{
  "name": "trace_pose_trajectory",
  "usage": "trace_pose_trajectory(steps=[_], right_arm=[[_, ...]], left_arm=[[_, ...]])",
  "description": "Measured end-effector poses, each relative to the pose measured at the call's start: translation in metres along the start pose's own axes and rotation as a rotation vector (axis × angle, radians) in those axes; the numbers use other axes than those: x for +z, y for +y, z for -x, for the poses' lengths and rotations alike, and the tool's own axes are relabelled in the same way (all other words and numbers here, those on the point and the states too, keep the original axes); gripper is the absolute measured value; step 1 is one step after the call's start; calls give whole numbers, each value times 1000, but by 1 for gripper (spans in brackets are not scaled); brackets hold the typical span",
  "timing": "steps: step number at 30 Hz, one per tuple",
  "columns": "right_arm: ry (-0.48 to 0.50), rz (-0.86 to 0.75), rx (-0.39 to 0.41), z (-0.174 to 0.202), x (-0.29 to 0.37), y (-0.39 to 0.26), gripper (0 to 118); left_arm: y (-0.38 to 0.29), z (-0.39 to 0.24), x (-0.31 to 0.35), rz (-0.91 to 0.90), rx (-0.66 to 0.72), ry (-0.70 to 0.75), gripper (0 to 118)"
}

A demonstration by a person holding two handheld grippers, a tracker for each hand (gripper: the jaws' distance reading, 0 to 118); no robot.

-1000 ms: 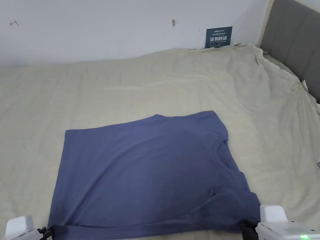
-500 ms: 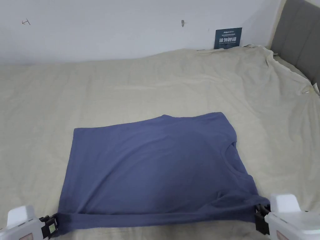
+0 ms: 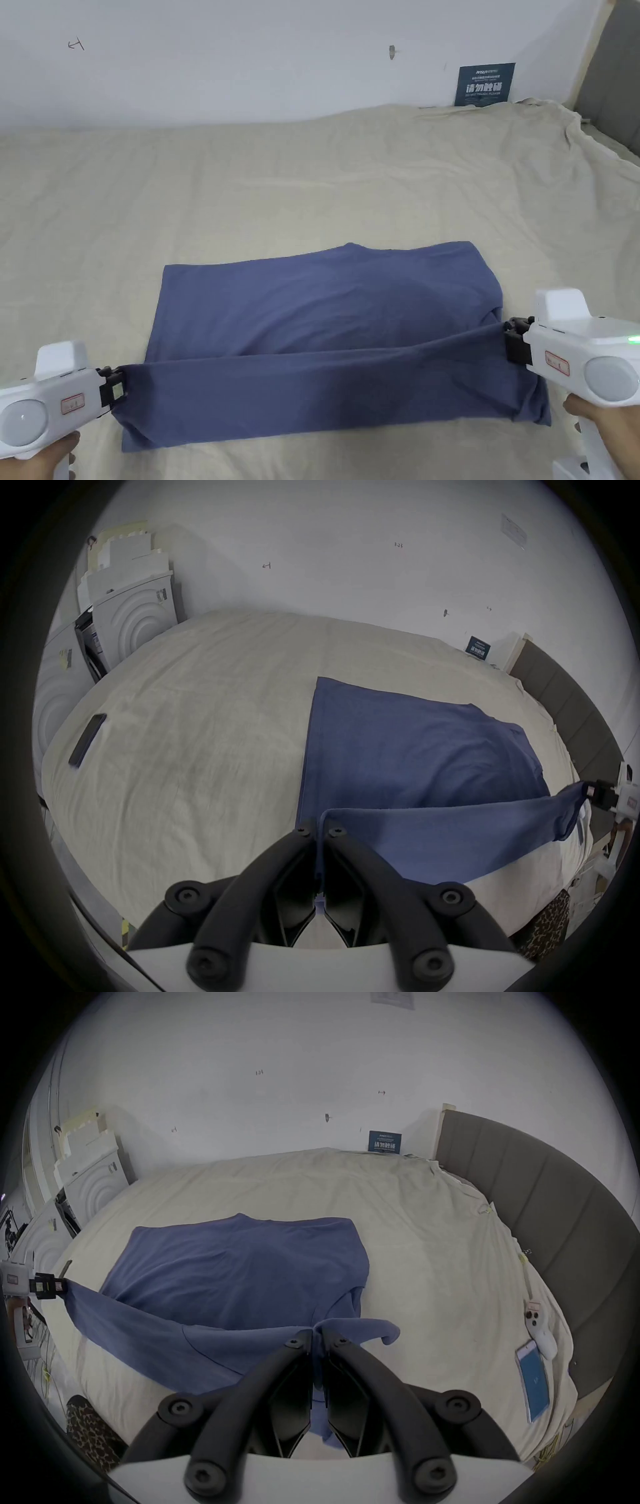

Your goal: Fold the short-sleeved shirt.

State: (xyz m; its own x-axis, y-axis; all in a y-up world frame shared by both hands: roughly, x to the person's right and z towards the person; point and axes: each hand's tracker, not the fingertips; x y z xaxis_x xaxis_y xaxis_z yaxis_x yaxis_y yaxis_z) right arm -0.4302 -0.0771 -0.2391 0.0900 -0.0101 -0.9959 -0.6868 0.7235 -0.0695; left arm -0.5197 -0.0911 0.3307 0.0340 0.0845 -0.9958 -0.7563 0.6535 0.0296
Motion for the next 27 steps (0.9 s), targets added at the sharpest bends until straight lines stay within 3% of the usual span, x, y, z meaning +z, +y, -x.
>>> trace_pose_trajectory(steps=[3, 11, 17, 21, 23, 24, 25, 27], right_arm=[[2, 33, -41, -5, -27, 7, 4], [-43, 158, -50, -14, -100, 9, 4], [-84, 229, -97, -8, -128, -10, 4], [-103, 215, -74, -1, -126, -16, 10], [-112, 215, -64, 1, -119, -12, 33], [-107, 208, -64, 7, -106, -8, 47], [-98, 188, -69, 8, -98, -5, 65], [-86, 129, -82, 10, -78, 1, 86]], left_arm=[[9, -1, -22, 19, -7, 3, 0], [23, -3, -92, 106, -11, 37, 0], [13, -7, -126, 168, 5, 67, 0], [18, -10, -119, 172, 14, 77, 1], [21, -10, -113, 179, 8, 65, 22], [23, -10, -108, 178, 9, 65, 41], [25, -11, -101, 165, 9, 56, 72], [26, -14, -87, 138, 18, 61, 101]])
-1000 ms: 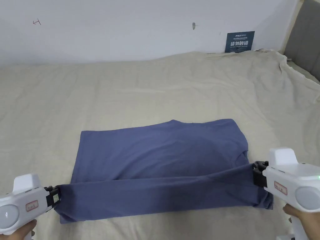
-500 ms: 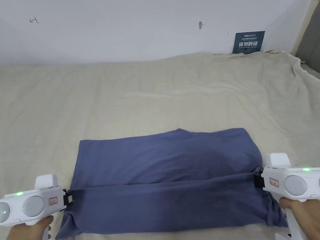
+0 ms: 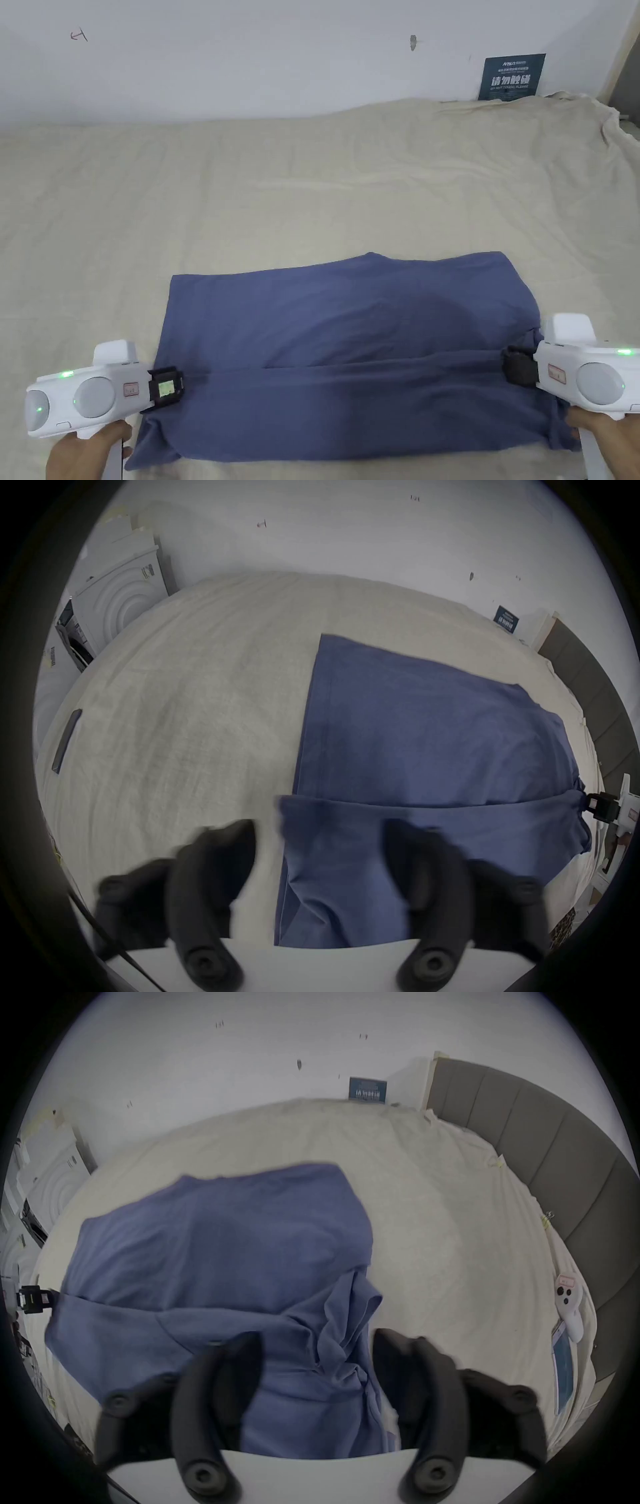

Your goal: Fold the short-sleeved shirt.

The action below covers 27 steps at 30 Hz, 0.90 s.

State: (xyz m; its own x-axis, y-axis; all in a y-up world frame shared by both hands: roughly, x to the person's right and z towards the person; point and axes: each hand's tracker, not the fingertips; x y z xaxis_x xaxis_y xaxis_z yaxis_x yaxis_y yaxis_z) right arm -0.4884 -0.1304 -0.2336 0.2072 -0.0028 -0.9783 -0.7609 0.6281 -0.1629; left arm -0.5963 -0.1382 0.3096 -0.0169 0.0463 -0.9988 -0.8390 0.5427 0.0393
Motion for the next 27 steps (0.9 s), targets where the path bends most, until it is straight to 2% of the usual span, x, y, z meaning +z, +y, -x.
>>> trace_pose_trajectory(steps=[1, 10, 14, 17, 18, 19, 21, 22, 23, 24, 27], right_arm=[[2, -34, -2, -7, 8, 3, 92], [49, -315, -30, -14, 127, -4, 100], [46, -399, -33, -13, 169, -21, 100], [49, -454, -30, -10, 192, -38, 99], [42, -465, -28, -8, 198, -44, 98], [36, -470, -22, -7, 203, -49, 90], [37, -495, 6, -3, 210, -60, 65], [37, -500, 5, -2, 213, -64, 37], [30, -509, 9, -1, 215, -69, 10], [13, -519, 13, 0, 216, -72, 0], [28, -531, 40, 6, 225, -79, 0]], left_arm=[[0, -1, 9, -30, 4, 6, 105], [-10, -2, 110, -261, -3, -18, 105], [-29, -6, 140, -307, -17, -22, 105], [-50, -10, 158, -381, -26, -13, 102], [-57, -11, 163, -416, -28, -22, 96], [-64, -11, 165, -432, -31, -37, 80], [-78, -14, 172, -446, -24, -35, 41], [-84, -15, 173, -451, -22, -30, 20], [-90, -15, 173, -460, -21, -37, 12], [-97, -15, 174, -467, -22, -41, 3], [-114, -20, 175, -458, -52, -36, 0]])
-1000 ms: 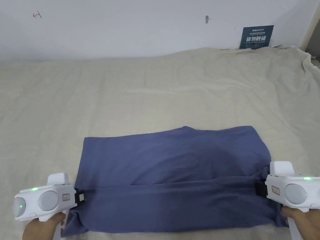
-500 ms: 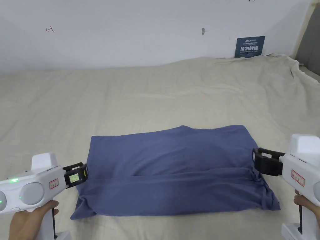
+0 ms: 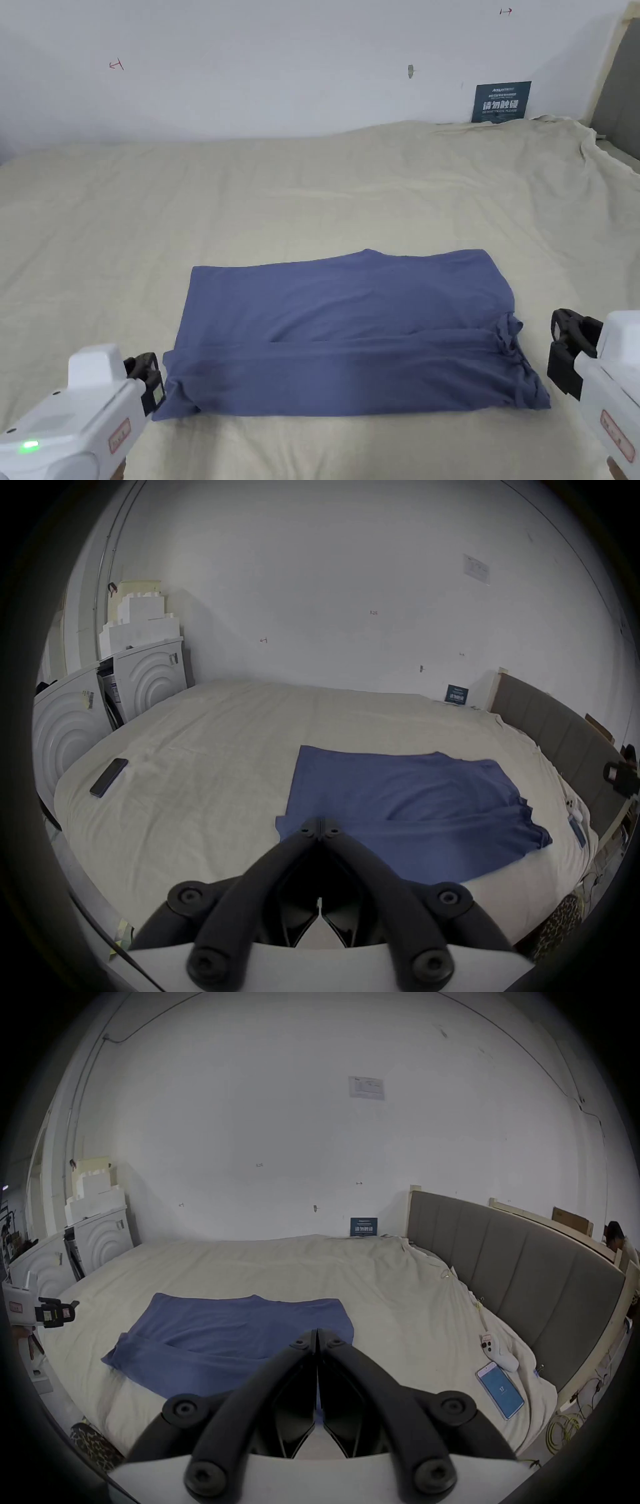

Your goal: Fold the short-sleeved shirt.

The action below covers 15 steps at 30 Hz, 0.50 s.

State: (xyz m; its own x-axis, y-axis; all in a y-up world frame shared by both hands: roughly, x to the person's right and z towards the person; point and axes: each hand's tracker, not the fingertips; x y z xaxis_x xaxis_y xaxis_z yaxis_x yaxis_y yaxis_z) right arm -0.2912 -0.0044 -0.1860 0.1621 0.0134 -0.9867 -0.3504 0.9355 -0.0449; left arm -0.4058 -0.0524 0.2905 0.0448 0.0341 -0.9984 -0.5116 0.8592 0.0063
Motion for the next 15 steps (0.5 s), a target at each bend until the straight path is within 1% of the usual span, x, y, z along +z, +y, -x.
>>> trace_pose_trajectory(steps=[3, 9, 12, 13, 14, 15], right_arm=[[-17, -4, 46, 4, -1, -1, 0], [0, 11, 23, 1, -13, 1, 0], [-1, 25, 13, 0, -19, 0, 0], [0, 31, 8, 0, -22, -1, 0], [0, 35, 7, 2, -24, -2, 0], [-1, 41, 8, 2, -26, -3, 0]], left_arm=[[-9, -1, -2, 26, -6, -2, 0], [-4, 5, -27, 120, -16, -3, 0], [0, 14, -55, 226, -13, 8, 0], [-1, 17, -67, 253, -5, 5, 8], [-2, 20, -77, 297, -4, 9, 20], [-4, 23, -89, 337, 6, 13, 39]])
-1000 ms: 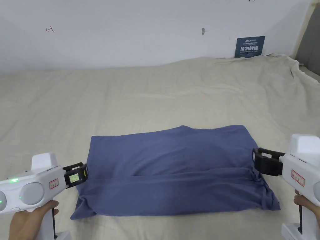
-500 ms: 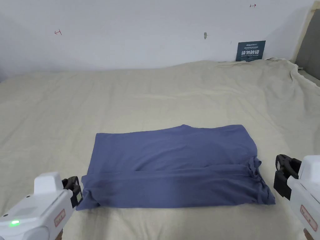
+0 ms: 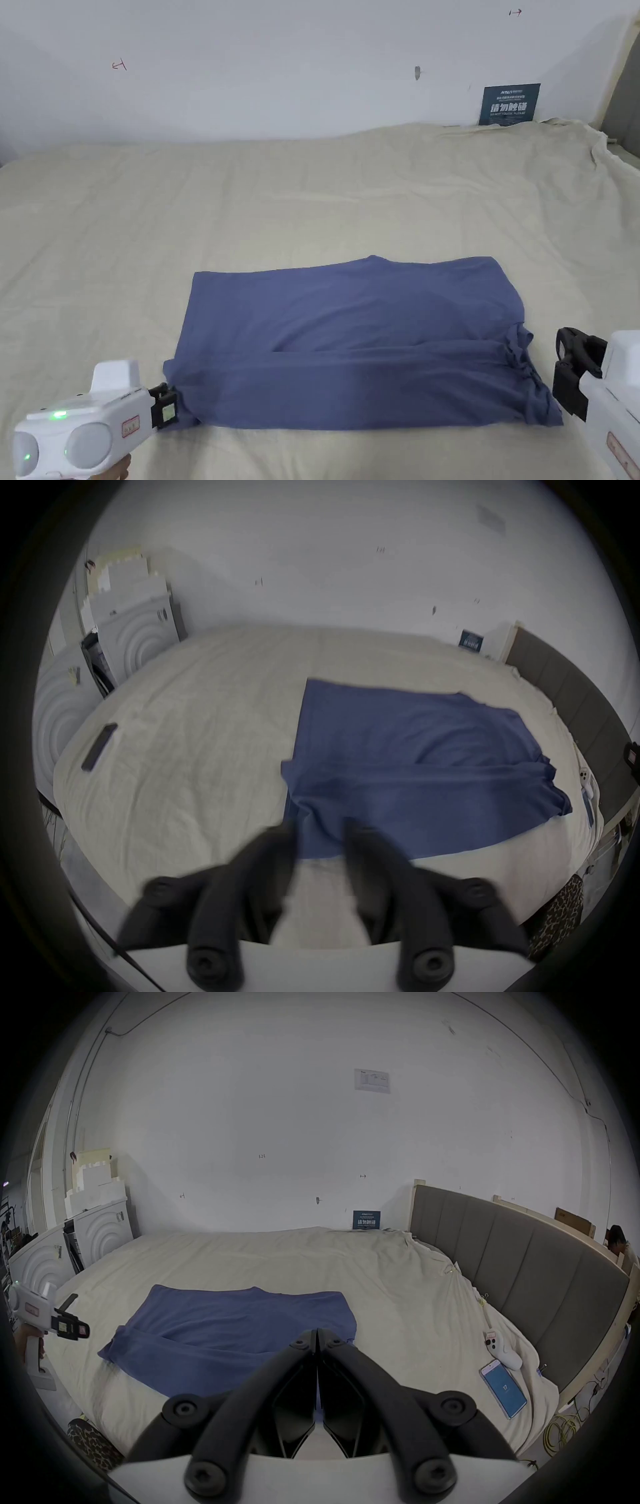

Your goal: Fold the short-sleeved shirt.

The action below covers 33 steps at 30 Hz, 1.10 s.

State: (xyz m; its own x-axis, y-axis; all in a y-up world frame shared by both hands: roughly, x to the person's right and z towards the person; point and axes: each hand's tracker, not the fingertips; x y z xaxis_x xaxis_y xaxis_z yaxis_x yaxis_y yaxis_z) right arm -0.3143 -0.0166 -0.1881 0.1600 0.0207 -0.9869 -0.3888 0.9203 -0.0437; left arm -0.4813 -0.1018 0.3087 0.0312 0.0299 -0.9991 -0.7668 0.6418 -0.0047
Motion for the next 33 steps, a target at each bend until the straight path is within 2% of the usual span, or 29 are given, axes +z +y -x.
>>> trace_pose_trajectory(steps=[1, 2, 3, 9, 10, 11, 12, 13, 15, 16, 21, 22, 23, 24, 25, 26, 27, 28, 33], right_arm=[[-1, 8, 2, 0, -3, -1, 0], [-2, 15, 4, 0, -5, -2, 0], [-1, 23, 4, 1, -7, -4, 0], [-15, 63, -17, 1, -19, -7, 0], [-16, 69, -20, 0, -21, -8, 0], [-17, 76, -21, -2, -24, -10, 0], [-18, 84, -20, -2, -27, -10, 0], [-19, 91, -18, -2, -29, -11, 0], [-18, 105, -17, -5, -34, -13, 0], [-18, 114, -20, -6, -36, -15, 0], [-24, 231, -64, -22, -62, -28, 2], [-24, 270, -79, -26, -72, -33, 11], [-26, 307, -87, -31, -80, -37, 28], [-22, 346, -92, -35, -89, -43, 52], [-8, 380, -98, -38, -99, -49, 60], [-13, 413, -91, -40, -107, -54, 60], [-15, 431, -92, -42, -116, -62, 78], [-16, 438, -75, -43, -125, -67, 89], [-34, 540, -19, -39, -160, -88, 88]], left_arm=[[2, 4, -11, 57, 12, -2, 66], [1, 8, -21, 90, 33, -6, 77], [0, 11, -31, 110, 50, -4, 81], [-7, 20, -68, 202, 103, 38, 80], [-7, 20, -73, 213, 117, 40, 78], [-7, 20, -77, 224, 129, 46, 71], [-6, 20, -79, 231, 142, 50, 55], [-6, 20, -79, 238, 151, 35, 34], [-6, 15, -79, 235, 139, 40, 21], [-6, 13, -78, 231, 114, 39, 8], [0, 17, -71, 189, 108, -14, 3], [2, 18, -68, 183, 111, -13, 3], [4, 19, -65, 172, 109, -22, 3], [6, 20, -62, 153, 106, -31, 3], [8, 21, -56, 147, 107, -39, 3], [10, 21, -54, 144, 107, -44, 3], [12, 22, -52, 134, 104, -49, 3], [14, 22, -50, 127, 101, -50, 3], [17, 22, -49, 118, 101, -60, 3]])
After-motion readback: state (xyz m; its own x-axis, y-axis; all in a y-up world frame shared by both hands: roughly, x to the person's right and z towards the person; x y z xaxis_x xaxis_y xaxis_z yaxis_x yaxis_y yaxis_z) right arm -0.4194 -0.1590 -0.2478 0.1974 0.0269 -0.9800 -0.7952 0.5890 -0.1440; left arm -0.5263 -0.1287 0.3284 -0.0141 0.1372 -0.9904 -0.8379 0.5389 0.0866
